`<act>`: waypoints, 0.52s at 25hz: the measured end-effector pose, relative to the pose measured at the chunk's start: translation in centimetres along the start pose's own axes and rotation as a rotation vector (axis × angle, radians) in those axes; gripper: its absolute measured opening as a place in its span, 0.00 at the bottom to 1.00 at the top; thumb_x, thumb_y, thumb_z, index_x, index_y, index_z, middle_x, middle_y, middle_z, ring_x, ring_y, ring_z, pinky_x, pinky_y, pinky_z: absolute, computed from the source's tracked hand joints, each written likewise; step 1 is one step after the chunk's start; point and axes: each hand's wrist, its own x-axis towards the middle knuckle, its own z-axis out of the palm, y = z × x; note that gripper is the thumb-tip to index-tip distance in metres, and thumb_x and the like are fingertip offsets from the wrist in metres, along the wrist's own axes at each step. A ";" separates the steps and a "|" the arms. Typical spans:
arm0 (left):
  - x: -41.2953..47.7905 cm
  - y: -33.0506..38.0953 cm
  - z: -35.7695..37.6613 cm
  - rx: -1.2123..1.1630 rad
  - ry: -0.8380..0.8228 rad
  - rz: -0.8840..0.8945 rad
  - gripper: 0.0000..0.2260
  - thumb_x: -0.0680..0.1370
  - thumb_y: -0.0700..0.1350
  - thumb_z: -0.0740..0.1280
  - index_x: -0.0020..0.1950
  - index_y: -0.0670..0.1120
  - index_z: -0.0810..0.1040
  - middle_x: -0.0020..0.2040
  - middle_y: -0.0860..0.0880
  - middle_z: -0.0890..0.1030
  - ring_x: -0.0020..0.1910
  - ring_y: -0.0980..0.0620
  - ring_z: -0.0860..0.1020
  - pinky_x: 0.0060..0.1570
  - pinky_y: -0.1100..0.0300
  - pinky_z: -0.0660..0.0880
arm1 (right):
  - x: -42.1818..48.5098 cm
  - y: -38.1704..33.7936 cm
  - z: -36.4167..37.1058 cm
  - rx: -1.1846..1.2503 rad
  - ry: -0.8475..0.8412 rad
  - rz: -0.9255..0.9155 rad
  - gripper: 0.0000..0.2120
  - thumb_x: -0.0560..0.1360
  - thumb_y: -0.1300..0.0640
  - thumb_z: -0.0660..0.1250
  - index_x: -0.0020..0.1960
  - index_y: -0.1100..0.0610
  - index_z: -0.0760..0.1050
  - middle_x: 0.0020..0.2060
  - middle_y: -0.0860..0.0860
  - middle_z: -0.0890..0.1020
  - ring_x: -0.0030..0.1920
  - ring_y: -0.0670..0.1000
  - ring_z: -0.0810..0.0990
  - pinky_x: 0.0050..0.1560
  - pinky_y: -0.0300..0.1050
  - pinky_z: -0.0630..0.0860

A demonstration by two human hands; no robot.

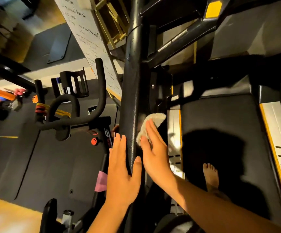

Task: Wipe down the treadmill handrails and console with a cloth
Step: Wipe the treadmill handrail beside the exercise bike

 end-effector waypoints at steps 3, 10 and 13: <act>0.0 0.0 0.0 -0.023 0.010 -0.007 0.25 0.80 0.55 0.53 0.77 0.56 0.51 0.79 0.57 0.52 0.77 0.63 0.49 0.76 0.44 0.54 | 1.3 -0.6 0.5 -0.134 -0.025 -0.063 0.24 0.83 0.52 0.50 0.78 0.47 0.49 0.77 0.39 0.51 0.75 0.35 0.48 0.73 0.33 0.47; 0.1 -0.1 -0.1 0.004 0.003 -0.087 0.25 0.80 0.55 0.53 0.76 0.60 0.51 0.78 0.62 0.53 0.77 0.60 0.50 0.77 0.49 0.52 | 20.9 -2.5 -1.2 -0.116 0.053 0.136 0.28 0.82 0.48 0.49 0.78 0.54 0.44 0.78 0.51 0.49 0.77 0.53 0.51 0.76 0.49 0.50; 0.0 0.0 0.1 0.018 0.010 -0.083 0.25 0.80 0.50 0.54 0.77 0.55 0.53 0.78 0.60 0.54 0.77 0.62 0.51 0.77 0.58 0.51 | 20.3 -1.3 -1.7 -0.041 0.014 0.242 0.29 0.81 0.43 0.51 0.78 0.48 0.45 0.77 0.53 0.57 0.74 0.56 0.58 0.72 0.51 0.56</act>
